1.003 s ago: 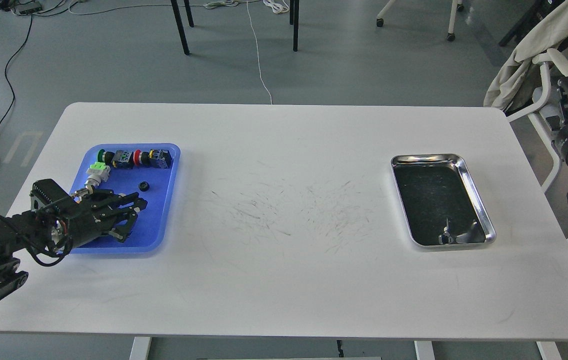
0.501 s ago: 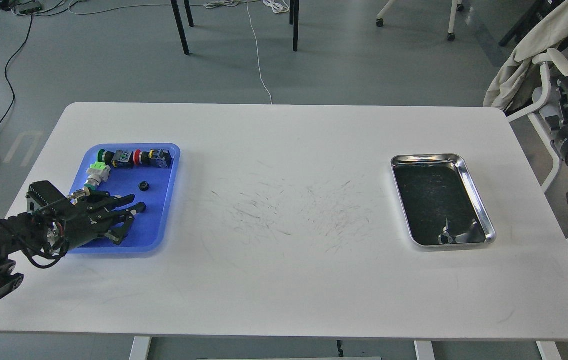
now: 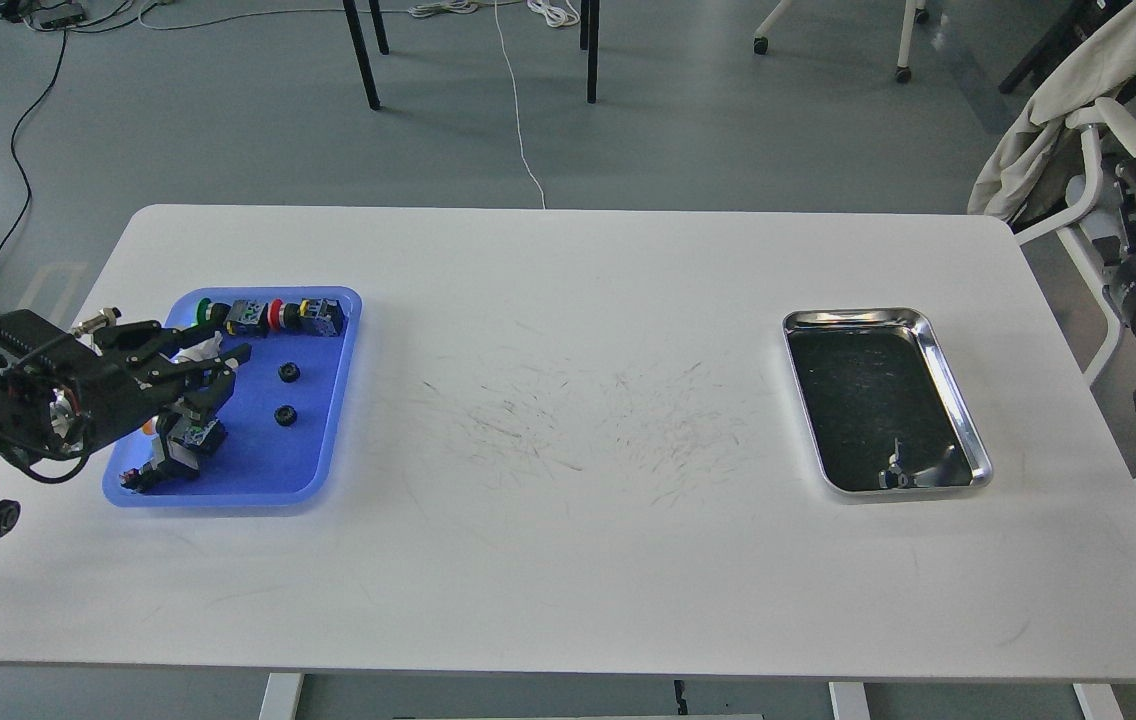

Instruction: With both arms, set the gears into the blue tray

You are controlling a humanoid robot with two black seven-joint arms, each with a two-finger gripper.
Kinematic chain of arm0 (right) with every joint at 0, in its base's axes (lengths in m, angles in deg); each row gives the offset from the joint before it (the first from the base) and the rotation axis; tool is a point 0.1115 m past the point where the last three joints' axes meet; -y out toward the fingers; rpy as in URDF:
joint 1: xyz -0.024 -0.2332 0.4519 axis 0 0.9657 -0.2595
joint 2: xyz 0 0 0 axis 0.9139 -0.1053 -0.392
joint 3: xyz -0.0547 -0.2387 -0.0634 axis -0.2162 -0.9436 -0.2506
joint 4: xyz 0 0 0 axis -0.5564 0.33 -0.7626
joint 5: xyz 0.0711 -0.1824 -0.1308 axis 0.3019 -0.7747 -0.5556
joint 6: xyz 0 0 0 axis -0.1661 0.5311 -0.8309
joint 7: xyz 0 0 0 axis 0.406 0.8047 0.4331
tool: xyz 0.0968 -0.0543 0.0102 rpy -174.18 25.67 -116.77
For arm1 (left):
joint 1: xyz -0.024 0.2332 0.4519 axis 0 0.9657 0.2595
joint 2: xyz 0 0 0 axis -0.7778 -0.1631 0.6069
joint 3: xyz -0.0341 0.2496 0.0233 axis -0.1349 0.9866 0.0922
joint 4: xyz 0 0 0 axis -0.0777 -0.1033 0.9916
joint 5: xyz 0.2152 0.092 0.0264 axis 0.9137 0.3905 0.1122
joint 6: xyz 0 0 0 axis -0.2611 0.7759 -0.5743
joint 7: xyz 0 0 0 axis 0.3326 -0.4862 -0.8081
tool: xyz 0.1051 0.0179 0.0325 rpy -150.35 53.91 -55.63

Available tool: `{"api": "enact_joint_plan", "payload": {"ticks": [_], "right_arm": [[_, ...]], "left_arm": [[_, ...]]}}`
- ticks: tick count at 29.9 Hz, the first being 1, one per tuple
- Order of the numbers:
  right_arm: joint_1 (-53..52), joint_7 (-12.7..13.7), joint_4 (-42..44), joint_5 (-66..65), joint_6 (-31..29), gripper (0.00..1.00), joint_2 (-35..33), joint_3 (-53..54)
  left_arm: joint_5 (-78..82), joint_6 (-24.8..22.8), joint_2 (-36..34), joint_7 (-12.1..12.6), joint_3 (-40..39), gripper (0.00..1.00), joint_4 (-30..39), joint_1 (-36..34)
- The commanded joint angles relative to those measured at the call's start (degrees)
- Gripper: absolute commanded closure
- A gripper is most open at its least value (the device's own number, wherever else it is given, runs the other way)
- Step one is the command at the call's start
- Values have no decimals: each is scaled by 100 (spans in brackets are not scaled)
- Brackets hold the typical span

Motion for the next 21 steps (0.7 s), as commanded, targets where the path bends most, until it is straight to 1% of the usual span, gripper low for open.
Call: {"api": "enact_joint_plan", "payload": {"ticks": [1, 2, 6, 8, 11, 14, 15, 18, 21], "right_arm": [[1, -7, -2, 0, 0, 5, 6, 4], [1, -7, -11, 0, 9, 5, 6, 4], [1, -7, -37, 0, 18, 5, 6, 21], [10, -7, -46, 0, 27, 5, 14, 22], [10, -7, -46, 0, 27, 4, 6, 39], [10, -7, -37, 0, 27, 4, -3, 57], [10, -7, -37, 0, 27, 4, -3, 48], [10, -7, -64, 0, 27, 4, -3, 57], [10, -7, -99, 9, 27, 3, -12, 100]], "left_arm": [[-776, -17, -175, 0, -8, 24, -14, -296], [-943, -17, -227, 0, -8, 21, -14, -358], [-1839, -9, -281, 0, -34, 20, -32, -455], [-2366, -9, -255, 0, -52, 11, -67, -464], [-3437, -26, -211, 0, -78, 9, -286, -455], [-4623, -140, -166, 0, -122, 2, -313, -490], [-4976, -288, -166, 0, -122, 2, -330, -534], [-5943, -1034, -96, 0, -244, 2, -366, -639], [-6656, -1781, -35, 0, -551, 2, -374, -771]]}}
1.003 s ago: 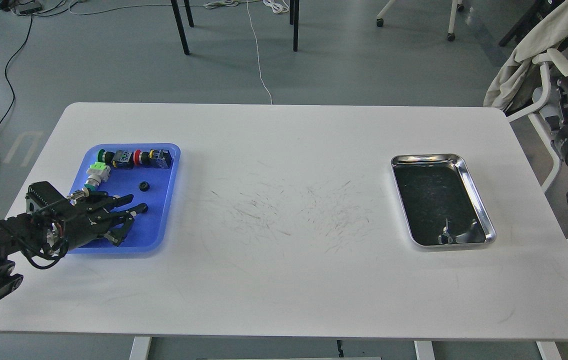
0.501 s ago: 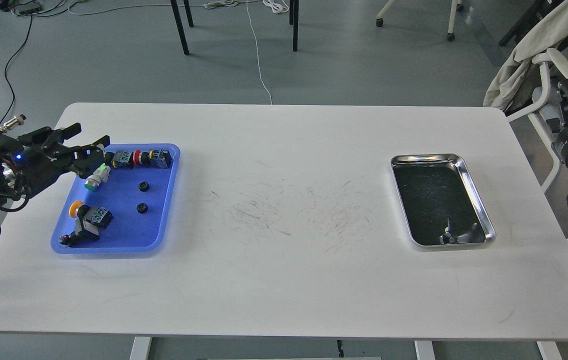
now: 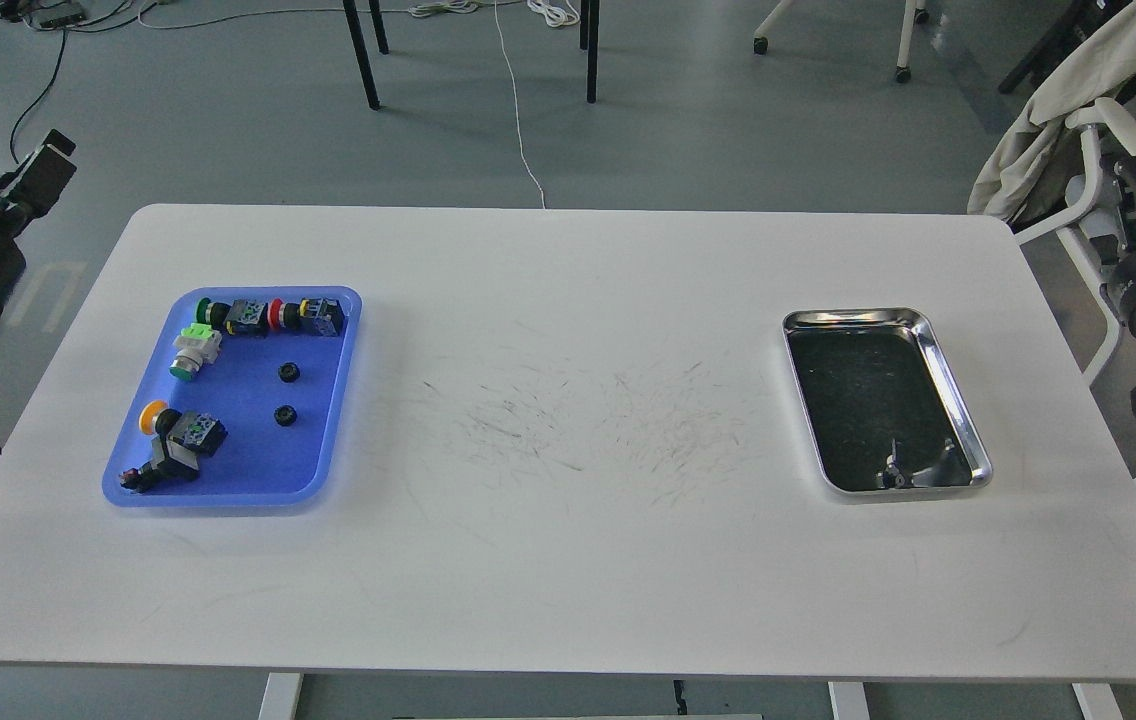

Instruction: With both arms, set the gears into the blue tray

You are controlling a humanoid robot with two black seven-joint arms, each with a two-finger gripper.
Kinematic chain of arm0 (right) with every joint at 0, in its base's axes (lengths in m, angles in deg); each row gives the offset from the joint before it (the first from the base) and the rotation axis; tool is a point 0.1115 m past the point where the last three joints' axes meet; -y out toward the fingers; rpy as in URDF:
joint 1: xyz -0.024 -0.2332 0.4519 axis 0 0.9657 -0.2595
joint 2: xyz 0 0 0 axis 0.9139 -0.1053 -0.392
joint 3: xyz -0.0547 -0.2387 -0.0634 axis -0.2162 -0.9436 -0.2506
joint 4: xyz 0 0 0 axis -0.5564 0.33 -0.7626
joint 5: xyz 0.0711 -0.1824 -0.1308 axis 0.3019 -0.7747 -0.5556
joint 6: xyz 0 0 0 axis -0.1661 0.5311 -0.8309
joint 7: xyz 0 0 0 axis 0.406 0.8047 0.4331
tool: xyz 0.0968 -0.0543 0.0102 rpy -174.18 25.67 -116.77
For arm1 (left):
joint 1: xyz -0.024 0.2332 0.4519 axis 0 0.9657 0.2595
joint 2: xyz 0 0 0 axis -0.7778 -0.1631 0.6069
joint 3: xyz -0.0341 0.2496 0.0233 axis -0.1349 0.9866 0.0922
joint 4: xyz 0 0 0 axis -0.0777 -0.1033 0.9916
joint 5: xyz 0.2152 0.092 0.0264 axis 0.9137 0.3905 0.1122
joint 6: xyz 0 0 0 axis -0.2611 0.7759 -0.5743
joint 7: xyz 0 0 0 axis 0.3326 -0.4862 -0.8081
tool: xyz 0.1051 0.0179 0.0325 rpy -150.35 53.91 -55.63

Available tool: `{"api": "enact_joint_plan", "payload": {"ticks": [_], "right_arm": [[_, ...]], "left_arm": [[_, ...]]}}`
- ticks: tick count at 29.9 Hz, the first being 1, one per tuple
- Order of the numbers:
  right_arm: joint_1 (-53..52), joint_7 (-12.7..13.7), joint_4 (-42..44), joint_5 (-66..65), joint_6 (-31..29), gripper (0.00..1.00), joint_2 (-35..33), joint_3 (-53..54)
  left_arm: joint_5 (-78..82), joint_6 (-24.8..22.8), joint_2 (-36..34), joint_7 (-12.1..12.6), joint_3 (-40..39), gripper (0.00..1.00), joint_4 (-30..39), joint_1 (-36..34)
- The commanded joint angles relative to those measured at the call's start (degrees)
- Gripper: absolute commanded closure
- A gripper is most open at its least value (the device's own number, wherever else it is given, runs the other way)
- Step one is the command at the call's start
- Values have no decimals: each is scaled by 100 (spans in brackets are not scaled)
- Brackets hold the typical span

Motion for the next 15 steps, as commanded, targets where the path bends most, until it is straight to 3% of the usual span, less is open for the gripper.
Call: {"api": "enact_joint_plan", "payload": {"ticks": [1, 7, 11, 15], "right_arm": [[0, 1, -43, 18, -9, 3, -7, 33], [8, 1, -622, 61, 0, 3, -235, 191], [122, 19, -1053, 132, -44, 3, -490, 674], [316, 10, -1150, 141, -88, 3, -499, 1122]], "left_arm": [[-784, -858, 57, -1, -329, 2, -21, -139], [-978, -1737, 180, -1, -953, 2, -30, -227], [-1030, -2564, 215, -1, -1349, 2, -21, -235], [-1145, -3038, 234, -1, -1481, 1, 39, -244]]}}
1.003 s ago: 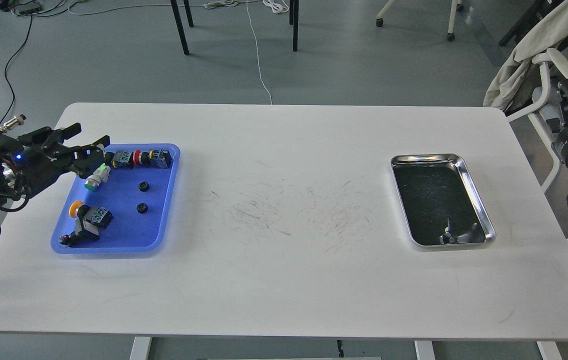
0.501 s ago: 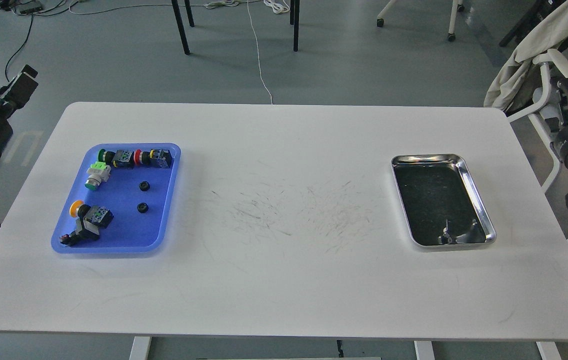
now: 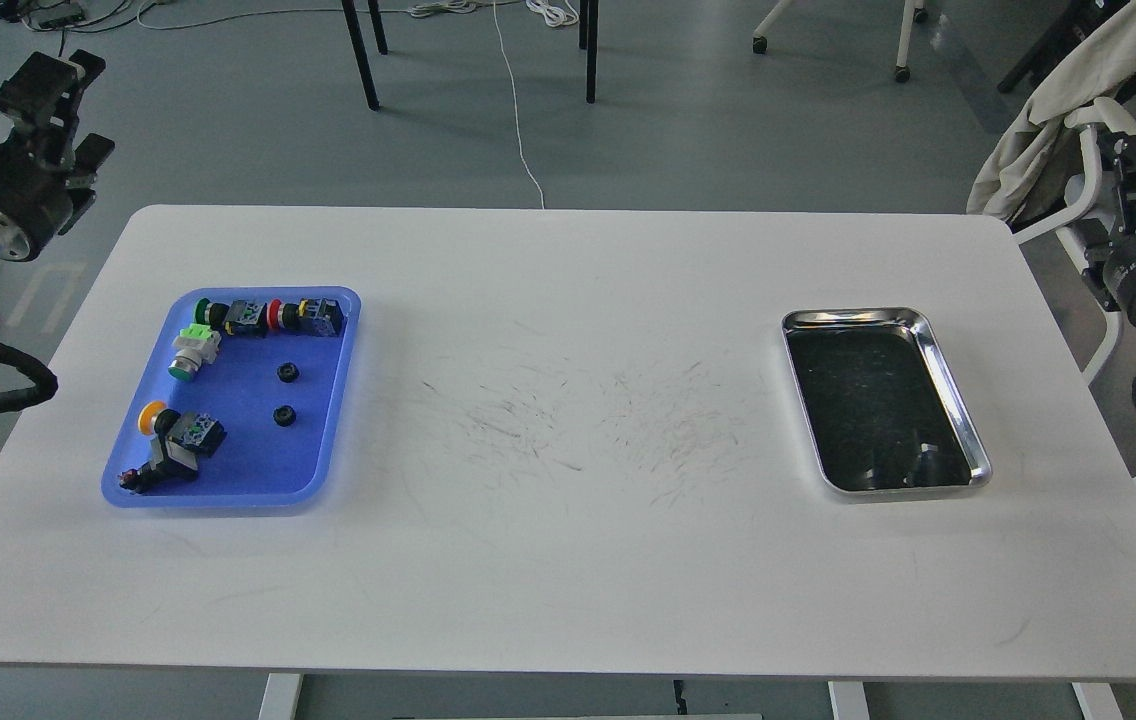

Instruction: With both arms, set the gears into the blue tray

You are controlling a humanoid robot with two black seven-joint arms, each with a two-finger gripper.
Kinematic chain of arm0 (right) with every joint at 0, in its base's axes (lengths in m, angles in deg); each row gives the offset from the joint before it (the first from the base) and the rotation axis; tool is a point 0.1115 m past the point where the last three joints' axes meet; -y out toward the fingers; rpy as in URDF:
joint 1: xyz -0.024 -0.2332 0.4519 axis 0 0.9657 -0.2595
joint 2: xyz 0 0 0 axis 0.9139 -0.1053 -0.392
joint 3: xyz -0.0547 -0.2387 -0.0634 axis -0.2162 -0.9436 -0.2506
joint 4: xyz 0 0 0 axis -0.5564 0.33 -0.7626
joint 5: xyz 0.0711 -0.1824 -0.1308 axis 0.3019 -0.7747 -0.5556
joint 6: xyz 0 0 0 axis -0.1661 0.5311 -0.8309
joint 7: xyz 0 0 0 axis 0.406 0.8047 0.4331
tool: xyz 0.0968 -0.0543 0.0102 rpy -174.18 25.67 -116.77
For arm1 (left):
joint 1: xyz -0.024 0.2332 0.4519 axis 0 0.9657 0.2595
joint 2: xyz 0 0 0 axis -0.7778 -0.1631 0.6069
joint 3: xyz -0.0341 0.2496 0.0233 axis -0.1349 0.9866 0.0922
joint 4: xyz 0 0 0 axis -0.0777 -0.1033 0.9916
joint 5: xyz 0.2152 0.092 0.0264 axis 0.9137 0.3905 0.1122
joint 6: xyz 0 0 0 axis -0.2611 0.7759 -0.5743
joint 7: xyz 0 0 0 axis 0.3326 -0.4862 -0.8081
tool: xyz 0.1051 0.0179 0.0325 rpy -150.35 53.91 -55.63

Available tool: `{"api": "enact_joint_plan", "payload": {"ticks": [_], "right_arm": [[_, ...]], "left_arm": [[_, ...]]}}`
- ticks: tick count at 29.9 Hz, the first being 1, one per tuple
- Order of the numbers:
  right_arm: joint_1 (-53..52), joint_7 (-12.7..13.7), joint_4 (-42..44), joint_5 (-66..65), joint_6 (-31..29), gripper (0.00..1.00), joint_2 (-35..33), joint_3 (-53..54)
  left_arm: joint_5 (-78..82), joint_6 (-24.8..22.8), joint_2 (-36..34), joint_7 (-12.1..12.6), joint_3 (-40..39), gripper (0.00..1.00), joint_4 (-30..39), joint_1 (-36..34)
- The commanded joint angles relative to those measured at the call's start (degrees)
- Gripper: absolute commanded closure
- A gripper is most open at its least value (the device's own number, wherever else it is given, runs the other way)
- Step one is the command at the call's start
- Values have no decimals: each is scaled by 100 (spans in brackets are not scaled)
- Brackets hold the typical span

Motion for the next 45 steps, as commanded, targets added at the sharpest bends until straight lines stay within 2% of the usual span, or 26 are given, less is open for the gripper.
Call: {"api": "enact_joint_plan", "payload": {"ticks": [1, 5, 8, 13, 18, 25, 30, 33, 35, 40, 42, 45], "right_arm": [[156, -15, -61, 9, -64, 3, -17, 400], [289, -15, -132, 18, -196, 3, -26, 673], [376, -15, -132, 272, -222, 3, -17, 937], [385, -15, -123, 458, -231, 3, 1, 1078], [385, -24, -123, 458, -178, 3, -17, 1140], [394, -24, -123, 458, -135, 3, 18, 1166], [403, -24, -132, 449, 164, 3, 71, 1149], [455, -24, -114, 449, 156, 3, 124, 1148], [500, -15, -132, 449, 138, 3, 141, 1140], [517, -24, -158, 440, 129, 3, 150, 1087], [517, -23, -158, 405, 129, 3, 150, 1061], [526, -23, -202, 370, 147, 3, 150, 1043]], "left_arm": [[-158, -547, -15, 0, -99, 1, 63, -1], [-422, -917, -41, 0, -108, 1, 37, 34], [-1001, -1468, -190, 22, -414, 1, 72, 60], [-1504, -1468, -252, 233, -626, 1, 72, 60], [-1715, -1468, -244, 321, -635, 1, 124, 130], [-1741, -1468, -130, 304, -662, 1, 98, 262], [-1847, -1468, -50, 277, -679, 1, 142, 447], [-1786, -1468, 64, 339, -574, 1, 107, 517], [-1776, -1468, 117, 417, -574, 1, 98, 640], [-1785, -1468, 125, 1050, -276, 1, 90, 719], [-1776, -1468, 117, 1138, -144, 1, 142, 719], [-1812, -1468, 117, 1130, -195, 1, 81, 720]]}}
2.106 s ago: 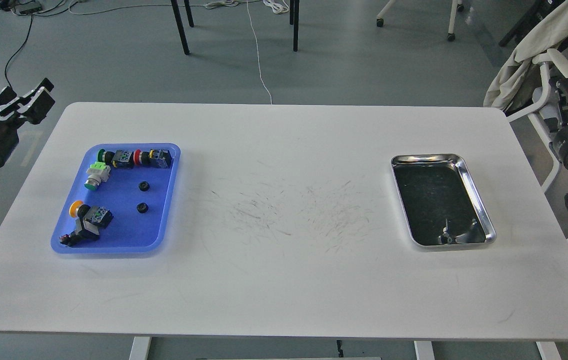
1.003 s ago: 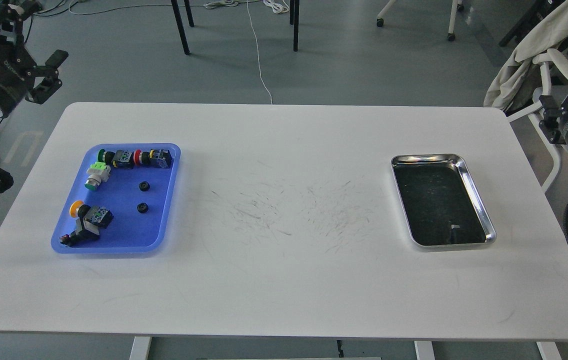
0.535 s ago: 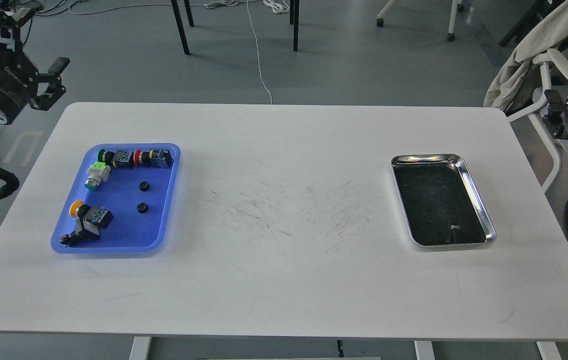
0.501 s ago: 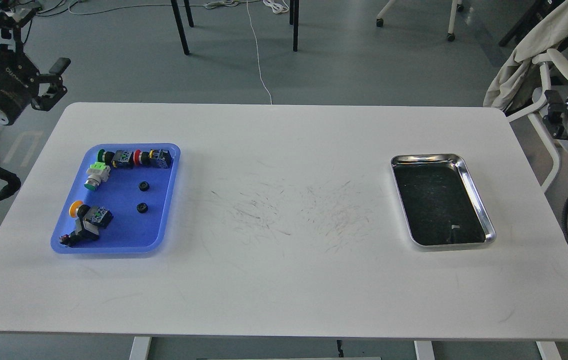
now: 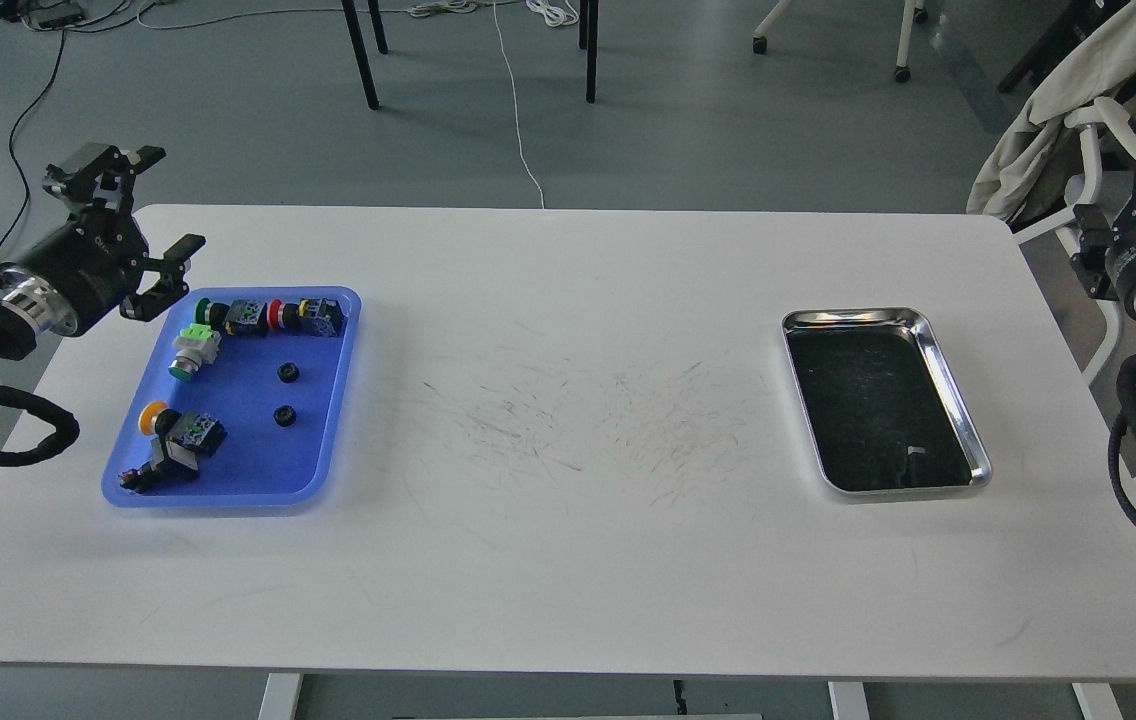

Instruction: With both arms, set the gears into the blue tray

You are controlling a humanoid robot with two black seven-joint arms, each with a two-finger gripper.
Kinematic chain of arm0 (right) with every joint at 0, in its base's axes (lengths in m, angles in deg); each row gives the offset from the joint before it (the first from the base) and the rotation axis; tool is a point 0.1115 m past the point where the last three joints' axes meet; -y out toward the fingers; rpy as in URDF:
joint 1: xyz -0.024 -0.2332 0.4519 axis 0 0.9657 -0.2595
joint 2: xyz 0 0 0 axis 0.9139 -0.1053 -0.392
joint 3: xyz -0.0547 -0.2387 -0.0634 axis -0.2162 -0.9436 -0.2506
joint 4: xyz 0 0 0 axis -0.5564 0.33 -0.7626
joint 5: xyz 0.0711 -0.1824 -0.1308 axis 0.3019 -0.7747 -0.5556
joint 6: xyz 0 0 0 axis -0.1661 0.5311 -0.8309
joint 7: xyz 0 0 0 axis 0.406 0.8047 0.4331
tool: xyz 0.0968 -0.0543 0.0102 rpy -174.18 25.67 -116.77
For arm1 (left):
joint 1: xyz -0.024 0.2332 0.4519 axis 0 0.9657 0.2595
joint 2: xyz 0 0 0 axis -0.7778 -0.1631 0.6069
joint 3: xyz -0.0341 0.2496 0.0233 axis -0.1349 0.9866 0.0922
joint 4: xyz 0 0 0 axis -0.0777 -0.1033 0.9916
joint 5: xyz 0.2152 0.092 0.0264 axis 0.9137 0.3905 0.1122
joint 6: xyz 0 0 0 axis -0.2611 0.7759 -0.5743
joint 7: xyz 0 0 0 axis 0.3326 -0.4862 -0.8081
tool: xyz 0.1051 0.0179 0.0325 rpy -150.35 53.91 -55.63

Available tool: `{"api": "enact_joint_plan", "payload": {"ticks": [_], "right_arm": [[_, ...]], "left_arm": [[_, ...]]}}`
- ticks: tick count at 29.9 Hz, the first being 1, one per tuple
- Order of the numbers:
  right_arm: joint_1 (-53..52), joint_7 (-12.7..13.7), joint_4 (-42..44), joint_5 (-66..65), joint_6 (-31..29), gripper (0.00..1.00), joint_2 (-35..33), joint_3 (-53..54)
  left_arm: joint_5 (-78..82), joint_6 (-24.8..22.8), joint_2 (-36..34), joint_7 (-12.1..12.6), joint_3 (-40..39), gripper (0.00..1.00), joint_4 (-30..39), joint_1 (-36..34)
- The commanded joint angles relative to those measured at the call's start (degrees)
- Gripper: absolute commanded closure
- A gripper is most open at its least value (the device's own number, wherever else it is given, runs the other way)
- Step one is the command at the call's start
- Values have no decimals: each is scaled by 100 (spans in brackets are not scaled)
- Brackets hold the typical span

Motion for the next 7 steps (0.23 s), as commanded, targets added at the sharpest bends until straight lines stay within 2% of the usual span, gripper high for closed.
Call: {"api": "enact_joint_plan", "payload": {"ticks": [1, 7], "right_arm": [[7, -4, -85, -45, 34, 3, -9, -22], [60, -65, -165, -107, 157, 3, -26, -39]], "left_arm": [[-32, 1, -25, 28, -16, 1, -30, -3], [-40, 1, -43, 63, 10, 1, -30, -39]]}}
